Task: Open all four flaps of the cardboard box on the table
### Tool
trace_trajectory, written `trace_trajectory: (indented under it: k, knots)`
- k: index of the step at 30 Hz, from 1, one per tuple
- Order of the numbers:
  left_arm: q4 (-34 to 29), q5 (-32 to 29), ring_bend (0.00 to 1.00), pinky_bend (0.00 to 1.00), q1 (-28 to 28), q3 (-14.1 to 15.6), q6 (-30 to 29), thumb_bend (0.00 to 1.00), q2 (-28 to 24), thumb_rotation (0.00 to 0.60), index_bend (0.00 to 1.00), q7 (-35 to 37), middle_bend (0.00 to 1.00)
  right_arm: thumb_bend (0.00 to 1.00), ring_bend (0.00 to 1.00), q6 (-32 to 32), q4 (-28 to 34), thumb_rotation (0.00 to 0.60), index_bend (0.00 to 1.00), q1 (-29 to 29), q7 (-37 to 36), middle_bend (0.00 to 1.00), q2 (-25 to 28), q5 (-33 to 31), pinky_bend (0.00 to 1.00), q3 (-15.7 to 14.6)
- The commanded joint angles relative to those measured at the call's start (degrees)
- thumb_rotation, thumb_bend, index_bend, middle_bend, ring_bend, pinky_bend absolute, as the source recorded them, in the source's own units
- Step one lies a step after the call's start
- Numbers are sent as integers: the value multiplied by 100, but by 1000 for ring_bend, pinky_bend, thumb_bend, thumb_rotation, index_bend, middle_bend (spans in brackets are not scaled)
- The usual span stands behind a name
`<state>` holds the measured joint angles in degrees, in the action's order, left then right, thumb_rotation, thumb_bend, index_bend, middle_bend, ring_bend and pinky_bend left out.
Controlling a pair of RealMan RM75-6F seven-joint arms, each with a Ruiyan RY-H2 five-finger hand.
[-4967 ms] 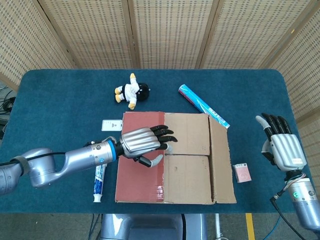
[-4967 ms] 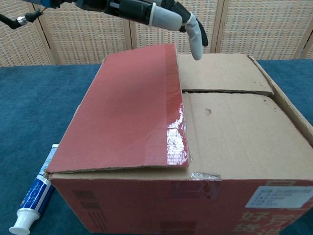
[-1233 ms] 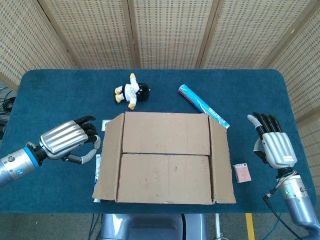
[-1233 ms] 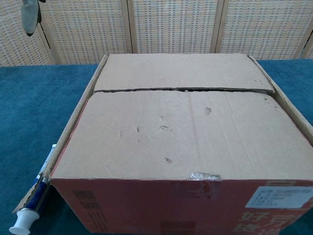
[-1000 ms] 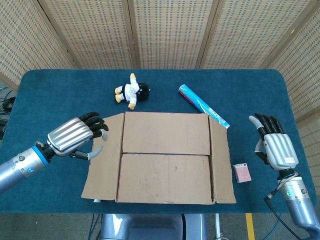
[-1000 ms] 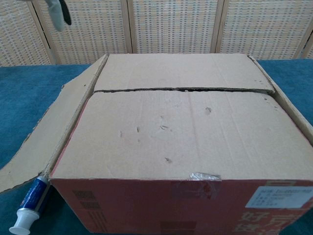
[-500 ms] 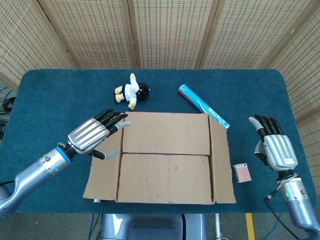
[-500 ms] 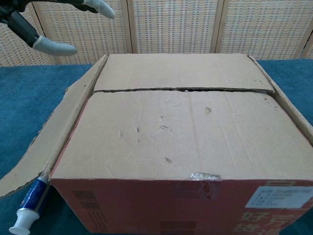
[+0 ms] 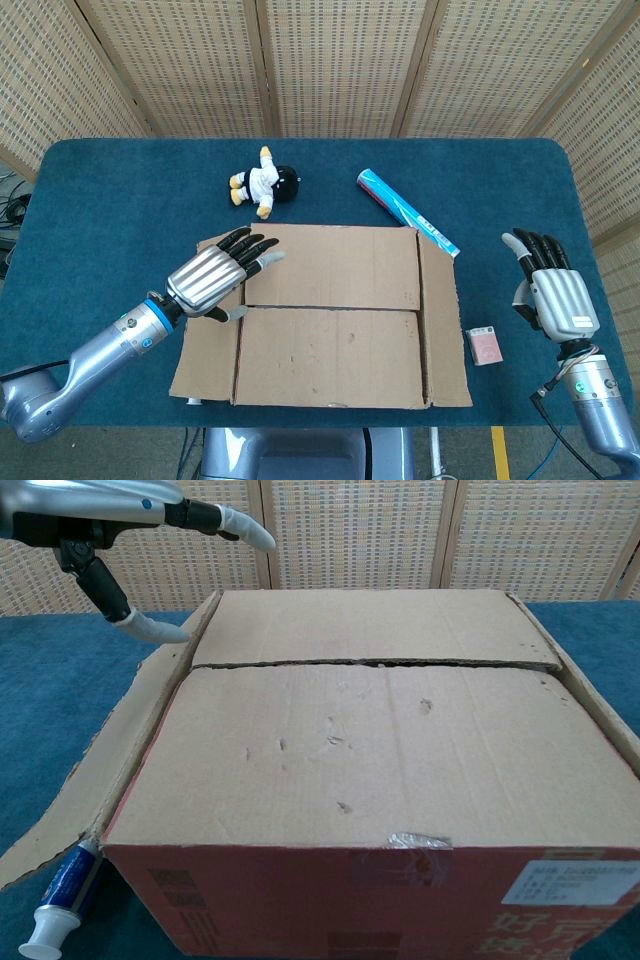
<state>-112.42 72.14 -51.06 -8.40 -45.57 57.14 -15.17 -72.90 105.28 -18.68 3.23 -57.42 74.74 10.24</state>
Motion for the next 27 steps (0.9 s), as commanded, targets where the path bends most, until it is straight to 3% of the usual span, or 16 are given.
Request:
trace_trajectory:
  k: [1, 27]
  knots:
    - [5, -172, 0, 0, -54, 29, -11, 258, 167, 525, 39, -186, 0, 996, 0, 13, -19, 600, 86, -1, -16, 57, -8, -2, 0, -4]
    - [278, -1162, 0, 0, -353, 82, -312, 250, 937, 526, 39, -1129, 0, 1000, 0, -87, -52, 600, 86, 137, -153, 57, 119, -1, 0, -8]
